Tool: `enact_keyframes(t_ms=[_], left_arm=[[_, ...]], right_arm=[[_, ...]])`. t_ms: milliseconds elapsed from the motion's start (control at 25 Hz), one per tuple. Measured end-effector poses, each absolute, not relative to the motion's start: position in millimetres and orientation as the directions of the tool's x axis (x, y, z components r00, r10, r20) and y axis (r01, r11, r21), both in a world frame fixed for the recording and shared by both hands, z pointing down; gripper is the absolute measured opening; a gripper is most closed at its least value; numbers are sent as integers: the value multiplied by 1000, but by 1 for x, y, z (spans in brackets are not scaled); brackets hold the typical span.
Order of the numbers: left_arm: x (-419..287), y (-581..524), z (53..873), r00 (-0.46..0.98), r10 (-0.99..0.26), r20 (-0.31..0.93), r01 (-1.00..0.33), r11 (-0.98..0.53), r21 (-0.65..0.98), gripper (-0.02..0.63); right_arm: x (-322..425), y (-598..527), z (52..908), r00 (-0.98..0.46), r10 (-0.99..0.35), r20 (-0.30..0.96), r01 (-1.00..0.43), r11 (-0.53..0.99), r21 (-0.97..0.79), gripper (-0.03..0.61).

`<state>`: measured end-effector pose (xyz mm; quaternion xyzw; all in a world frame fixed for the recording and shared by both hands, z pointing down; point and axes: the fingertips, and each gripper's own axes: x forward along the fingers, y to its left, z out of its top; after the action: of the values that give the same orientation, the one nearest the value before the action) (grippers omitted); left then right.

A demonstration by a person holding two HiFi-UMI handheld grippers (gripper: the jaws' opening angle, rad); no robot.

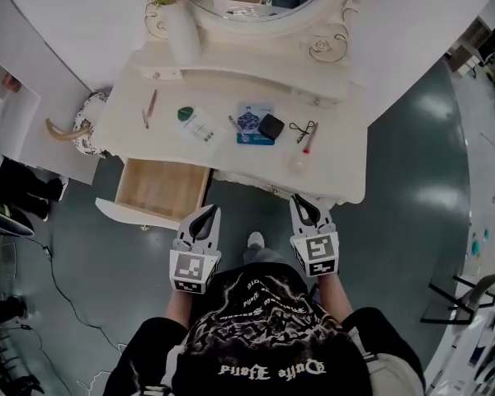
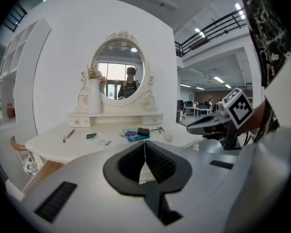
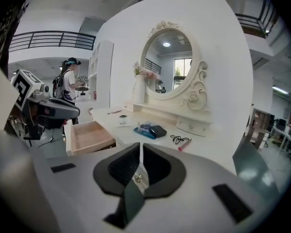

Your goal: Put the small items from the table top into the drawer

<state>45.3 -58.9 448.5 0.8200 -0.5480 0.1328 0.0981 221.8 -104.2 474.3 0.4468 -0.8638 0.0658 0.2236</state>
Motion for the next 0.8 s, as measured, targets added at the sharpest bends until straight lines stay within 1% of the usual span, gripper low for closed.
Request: enact_keyframes(t_ms=[80, 120, 200, 240, 360, 440, 520, 680, 800], left_arm=[[49, -72, 448, 353, -879, 319, -930, -366, 20, 15], [51, -78, 448, 345, -884, 316, -934, -356, 26, 15], [53, -88, 450, 326, -891, 315, -943, -331, 39, 15], [55, -92, 451, 318, -894, 315, -946, -322, 42, 15], [58, -101, 453, 301, -899, 318, -952, -304, 39, 15], [57, -103, 455, 285, -902, 323, -957, -288, 41, 15], [54, -105, 456, 268, -906, 327, -962, -269, 42, 15], [45, -109, 460, 238, -912, 333, -970, -238, 42, 15], [39, -112, 461, 228, -915, 333, -973, -228, 41, 15]], right_arm=[[225, -117, 474, -509, -736, 446, -796, 600, 83, 19], [227, -124, 475, -515, -730, 449, -792, 606, 76, 33], [230, -134, 480, -527, -714, 461, -784, 617, 58, 100], [233, -139, 482, -530, -708, 467, -783, 620, 52, 123], [240, -155, 487, -523, -705, 479, -788, 615, 45, 152], [243, -166, 489, -520, -702, 486, -792, 610, 33, 194], [242, -176, 492, -517, -700, 492, -797, 603, 21, 260], [238, -189, 504, -500, -686, 529, -801, 599, 19, 290], [234, -197, 512, -473, -680, 560, -807, 589, 34, 291]])
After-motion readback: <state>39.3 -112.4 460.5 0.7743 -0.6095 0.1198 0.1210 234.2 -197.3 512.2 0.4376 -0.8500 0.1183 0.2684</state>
